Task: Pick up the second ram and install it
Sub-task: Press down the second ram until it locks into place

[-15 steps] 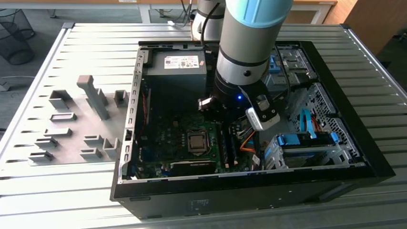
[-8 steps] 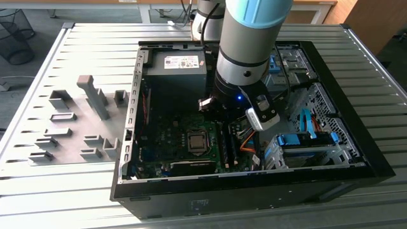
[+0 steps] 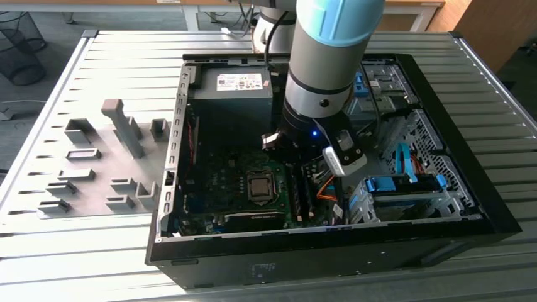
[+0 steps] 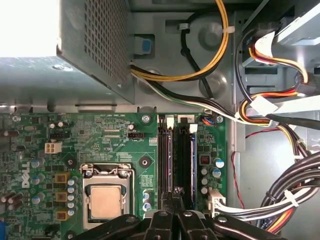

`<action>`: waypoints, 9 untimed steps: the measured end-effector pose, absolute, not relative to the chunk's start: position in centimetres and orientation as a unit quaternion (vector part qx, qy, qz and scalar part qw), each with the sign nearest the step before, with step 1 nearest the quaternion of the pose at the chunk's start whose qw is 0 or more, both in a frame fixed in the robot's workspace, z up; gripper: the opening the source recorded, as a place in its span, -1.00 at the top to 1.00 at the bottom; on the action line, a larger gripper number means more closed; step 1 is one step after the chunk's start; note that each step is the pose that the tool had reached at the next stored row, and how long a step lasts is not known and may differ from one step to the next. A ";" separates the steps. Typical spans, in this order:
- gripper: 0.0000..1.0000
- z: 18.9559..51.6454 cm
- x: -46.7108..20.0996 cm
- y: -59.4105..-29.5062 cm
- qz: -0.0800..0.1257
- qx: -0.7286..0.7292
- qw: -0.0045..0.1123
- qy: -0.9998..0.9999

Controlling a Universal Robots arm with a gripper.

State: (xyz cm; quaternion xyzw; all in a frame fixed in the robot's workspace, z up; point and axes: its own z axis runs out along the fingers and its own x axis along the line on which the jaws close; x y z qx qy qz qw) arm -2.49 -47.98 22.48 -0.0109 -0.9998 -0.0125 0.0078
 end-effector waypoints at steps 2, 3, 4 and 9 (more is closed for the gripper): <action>0.80 22.3 -2.5 -48.0 -0.012 -0.011 0.008 -1.000; 0.80 22.2 -2.5 -48.0 -0.013 -0.011 0.008 -1.000; 0.80 22.1 -2.5 -48.0 -0.012 -0.011 0.008 -1.000; 0.80 21.5 -2.5 -48.0 -0.012 -0.011 0.008 -1.000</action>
